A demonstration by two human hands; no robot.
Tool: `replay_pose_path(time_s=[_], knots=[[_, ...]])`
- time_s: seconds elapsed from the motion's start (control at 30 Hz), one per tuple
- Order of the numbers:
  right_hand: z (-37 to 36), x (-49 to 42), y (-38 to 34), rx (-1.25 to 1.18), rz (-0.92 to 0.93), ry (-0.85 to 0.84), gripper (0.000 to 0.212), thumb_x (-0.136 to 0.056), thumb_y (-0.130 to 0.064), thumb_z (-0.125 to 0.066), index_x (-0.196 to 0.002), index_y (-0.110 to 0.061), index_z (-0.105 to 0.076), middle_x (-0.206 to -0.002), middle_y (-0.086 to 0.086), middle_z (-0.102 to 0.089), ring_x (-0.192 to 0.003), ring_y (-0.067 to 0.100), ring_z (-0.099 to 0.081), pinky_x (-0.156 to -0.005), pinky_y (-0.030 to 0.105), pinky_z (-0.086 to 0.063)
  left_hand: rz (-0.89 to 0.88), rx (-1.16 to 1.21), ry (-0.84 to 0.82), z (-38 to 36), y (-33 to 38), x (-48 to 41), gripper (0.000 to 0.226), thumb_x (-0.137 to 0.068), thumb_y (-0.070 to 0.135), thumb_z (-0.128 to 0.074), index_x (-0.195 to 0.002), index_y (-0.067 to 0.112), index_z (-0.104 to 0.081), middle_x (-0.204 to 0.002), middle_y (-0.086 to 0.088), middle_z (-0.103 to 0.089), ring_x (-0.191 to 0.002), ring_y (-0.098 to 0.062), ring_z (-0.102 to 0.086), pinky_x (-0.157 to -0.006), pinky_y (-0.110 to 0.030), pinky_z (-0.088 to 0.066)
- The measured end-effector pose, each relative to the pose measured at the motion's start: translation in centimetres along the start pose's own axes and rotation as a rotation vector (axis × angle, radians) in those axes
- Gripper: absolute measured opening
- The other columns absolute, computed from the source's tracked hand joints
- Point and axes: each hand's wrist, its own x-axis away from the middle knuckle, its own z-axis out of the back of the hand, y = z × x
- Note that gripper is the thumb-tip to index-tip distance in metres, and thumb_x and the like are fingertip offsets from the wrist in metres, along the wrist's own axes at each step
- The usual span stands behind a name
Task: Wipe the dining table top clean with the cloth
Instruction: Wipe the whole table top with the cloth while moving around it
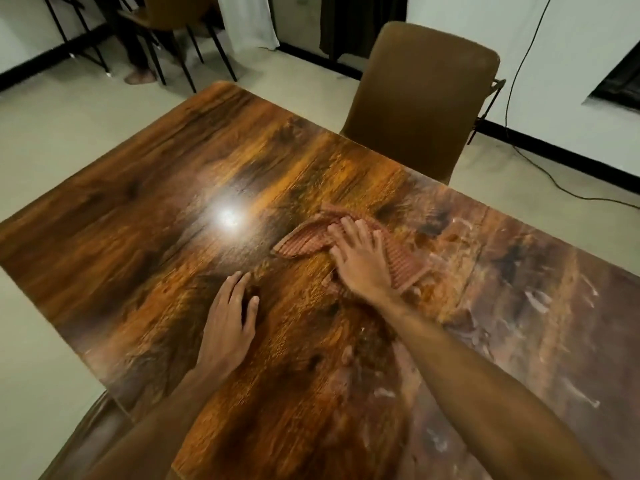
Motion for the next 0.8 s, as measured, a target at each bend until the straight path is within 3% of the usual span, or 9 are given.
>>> replay_pose_path(time_s=[0.07,0.23,0.4,0.6,0.8], knots=[[0.8,-1.8,2.1,0.000,-0.119,0.015,0.057,-0.110,-0.049,-0.019,-0.164,-0.035,-0.007,-0.173,-0.002,0.008,-0.159,0.028,0.009,-0.126,0.057,0.010,-0.017,0.008,0.019,-0.6,1.2,-1.2,0.057,-0.105,0.044,-0.034,-0.156,0.020,-0.031,-0.165,0.001,-0.026,-0.154,-0.016,-0.018,-0.125,-0.041,-0.020],[0.2,-4.3,1.2,0.025,0.205,-0.031,0.059,-0.107,-0.051,-0.017,-0.163,-0.035,-0.018,-0.174,-0.004,-0.005,-0.160,0.026,0.001,-0.127,0.055,0.005,-0.034,0.015,0.021,-2.5,5.2,-4.8,0.055,-0.105,0.042,-0.035,-0.155,0.020,-0.034,-0.165,0.000,-0.027,-0.154,-0.017,-0.019,-0.125,-0.046,-0.022],[3.0,-10.7,8.3,-0.042,-0.129,0.033,0.057,-0.110,-0.047,-0.019,-0.164,-0.032,-0.012,-0.174,-0.001,0.002,-0.160,0.026,0.006,-0.127,0.052,0.009,-0.106,-0.003,0.040,-3.2,8.5,-8.5,0.056,-0.105,0.046,-0.033,-0.156,0.023,-0.030,-0.165,0.002,-0.025,-0.153,-0.016,-0.020,-0.125,-0.039,-0.019],[3.4,-12.0,9.7,-0.076,-0.039,0.049,0.058,-0.109,-0.050,-0.016,-0.164,-0.033,-0.011,-0.174,-0.002,0.003,-0.160,0.024,0.007,-0.123,0.048,0.015,-0.160,-0.065,-0.003,-4.7,11.8,-10.3,0.061,-0.102,0.055,-0.026,-0.155,0.025,-0.032,-0.163,0.003,-0.028,-0.149,-0.017,-0.029,-0.122,-0.041,-0.028],[5.0,-5.0,18.1,-0.053,-0.370,0.160,0.059,-0.109,-0.051,-0.016,-0.165,-0.032,-0.010,-0.174,0.001,-0.001,-0.160,0.025,0.003,-0.128,0.053,0.006,-0.197,-0.017,-0.052,-5.5,14.7,-7.7,0.059,-0.104,0.049,-0.029,-0.155,0.019,-0.033,-0.164,0.001,-0.027,-0.150,-0.018,-0.027,-0.122,-0.045,-0.028]])
